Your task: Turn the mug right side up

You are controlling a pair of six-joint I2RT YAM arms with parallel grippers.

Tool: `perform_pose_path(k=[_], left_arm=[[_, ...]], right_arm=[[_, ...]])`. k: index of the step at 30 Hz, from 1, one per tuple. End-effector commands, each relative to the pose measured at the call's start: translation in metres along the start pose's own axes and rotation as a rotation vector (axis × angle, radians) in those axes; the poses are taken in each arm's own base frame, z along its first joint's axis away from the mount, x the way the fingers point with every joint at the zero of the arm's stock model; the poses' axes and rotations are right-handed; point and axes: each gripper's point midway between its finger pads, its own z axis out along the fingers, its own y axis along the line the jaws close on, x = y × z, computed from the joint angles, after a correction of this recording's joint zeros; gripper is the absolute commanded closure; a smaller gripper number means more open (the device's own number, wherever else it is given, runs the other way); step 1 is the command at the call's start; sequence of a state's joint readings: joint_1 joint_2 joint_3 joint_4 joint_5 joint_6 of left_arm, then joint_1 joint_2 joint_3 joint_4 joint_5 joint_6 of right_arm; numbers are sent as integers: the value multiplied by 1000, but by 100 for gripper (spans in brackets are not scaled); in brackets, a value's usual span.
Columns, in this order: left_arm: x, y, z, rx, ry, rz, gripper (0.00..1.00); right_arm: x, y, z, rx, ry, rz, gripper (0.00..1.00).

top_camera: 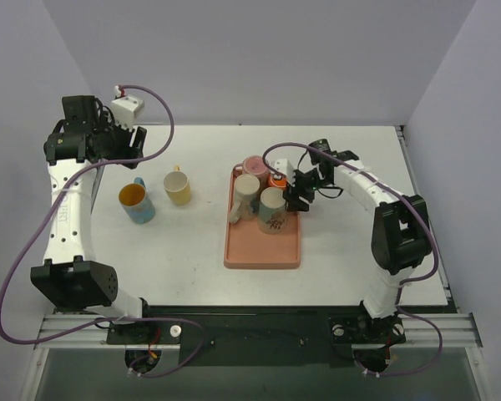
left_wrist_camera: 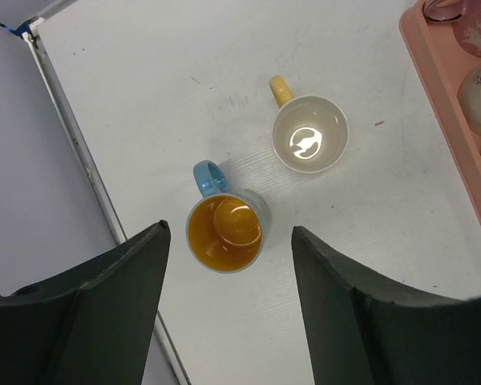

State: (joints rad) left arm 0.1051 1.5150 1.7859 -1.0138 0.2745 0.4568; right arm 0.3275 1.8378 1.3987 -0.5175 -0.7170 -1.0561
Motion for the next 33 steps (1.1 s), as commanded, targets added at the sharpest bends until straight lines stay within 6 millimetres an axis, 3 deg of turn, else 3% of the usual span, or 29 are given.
perform_pose_path(k=[1, 7, 10, 17, 20, 22, 24, 26, 28, 29, 31, 33], left_arm=[[-18, -1, -3, 4, -75, 25, 28], [-15, -6, 1, 22, -62, 37, 28], [-14, -10, 0, 29, -60, 53, 28], [-13, -11, 0, 26, -56, 69, 27], [-11, -8, 0, 9, -47, 87, 27], [-11, -6, 1, -1, -45, 88, 28], [-11, -6, 1, -1, -43, 87, 28], [-11, -6, 2, -2, -44, 89, 28], [-12, -7, 3, -1, -45, 93, 28], [-13, -8, 3, 0, -47, 96, 28], [-14, -11, 4, 4, -45, 102, 27], [-16, -15, 3, 10, -48, 117, 28]], right_arm=[[-9, 43, -3, -95, -35, 5, 46], [-10, 50, -20, -90, -35, -7, 46], [-12, 47, -24, -79, -40, -33, 39], [-16, 11, -13, -66, -51, -13, 24], [-14, 14, -4, -99, -58, -4, 24], [-13, 27, 6, -146, -52, -11, 27], [-13, 44, 15, -190, -23, -59, 32], [-14, 47, 20, -208, -30, -43, 38], [-15, 44, 22, -205, -26, -7, 52], [-16, 44, 23, -206, -24, -1, 68], [-17, 47, 21, -206, -24, 6, 87], [-18, 50, 14, -194, -20, 2, 100]])
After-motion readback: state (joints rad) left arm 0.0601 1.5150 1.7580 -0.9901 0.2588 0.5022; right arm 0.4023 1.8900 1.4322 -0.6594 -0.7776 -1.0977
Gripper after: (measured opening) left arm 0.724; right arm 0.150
